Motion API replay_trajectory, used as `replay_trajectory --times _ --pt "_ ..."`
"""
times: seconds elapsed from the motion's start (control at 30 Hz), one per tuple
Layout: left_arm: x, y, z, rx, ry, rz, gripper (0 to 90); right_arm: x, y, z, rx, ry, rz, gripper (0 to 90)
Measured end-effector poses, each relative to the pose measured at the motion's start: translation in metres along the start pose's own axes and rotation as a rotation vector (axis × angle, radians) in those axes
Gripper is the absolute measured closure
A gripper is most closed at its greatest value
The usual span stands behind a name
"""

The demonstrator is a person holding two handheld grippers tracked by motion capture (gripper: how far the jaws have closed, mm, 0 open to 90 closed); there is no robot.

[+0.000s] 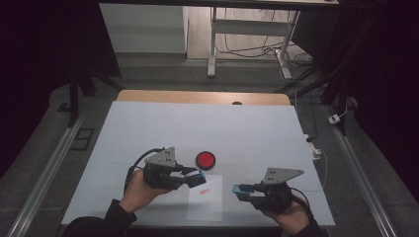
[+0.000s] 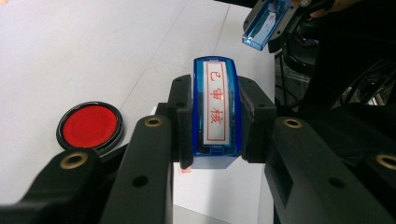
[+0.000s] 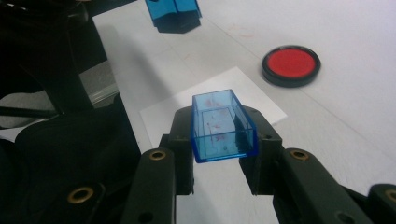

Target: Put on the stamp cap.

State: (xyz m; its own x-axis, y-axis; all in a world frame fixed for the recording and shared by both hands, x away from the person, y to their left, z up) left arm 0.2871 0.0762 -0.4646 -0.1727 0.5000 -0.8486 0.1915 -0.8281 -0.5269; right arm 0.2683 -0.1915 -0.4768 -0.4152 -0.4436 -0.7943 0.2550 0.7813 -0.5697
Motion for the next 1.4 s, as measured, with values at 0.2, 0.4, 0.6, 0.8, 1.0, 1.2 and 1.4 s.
replay_trajectory --times 0.2,0.4,0.6,0.8,1.0,1.2,1.4 --pt "-0.002 -0.001 0.000 0.000 0.003 0.009 69.5 -0.008 0.011 -0.003 -0.029 -0.059 0.001 68.2" --pt "-0.004 -0.003 0.000 0.002 0.014 0.022 69.5 -0.016 0.026 -0.007 -0.057 -0.115 -0.009 68.2" --pt "-0.006 -0.004 0.002 0.016 0.044 0.032 69.5 -0.020 0.040 -0.009 -0.086 -0.131 -0.025 68.2" --pt "-0.008 -0.004 0.003 0.026 0.067 0.036 69.6 -0.024 0.050 -0.008 -0.123 -0.143 -0.013 68.2" --pt "-0.008 -0.004 0.004 0.037 0.091 0.036 69.6 -0.027 0.060 -0.007 -0.172 -0.133 -0.005 68.2" --pt "-0.010 -0.002 0.006 0.049 0.111 0.037 69.6 -0.028 0.071 -0.009 -0.212 -0.144 -0.013 68.2" --pt "-0.010 -0.001 0.007 0.062 0.132 0.040 69.6 -0.031 0.081 -0.013 -0.245 -0.170 -0.017 68.2"
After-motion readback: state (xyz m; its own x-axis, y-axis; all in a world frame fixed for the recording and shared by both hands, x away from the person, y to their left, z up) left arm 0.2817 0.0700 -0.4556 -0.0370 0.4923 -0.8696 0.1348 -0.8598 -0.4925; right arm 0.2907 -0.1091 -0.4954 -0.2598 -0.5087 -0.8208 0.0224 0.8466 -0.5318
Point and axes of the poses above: each handheld gripper's, and its own axes: y roughly forward along the jaws, x roughly out of its underside, z roughly to its right, the point moved 5 cm from there along y, roughly forward along the jaws, and after that the axes turned 4 degrees about y, right-handed, at the moved point
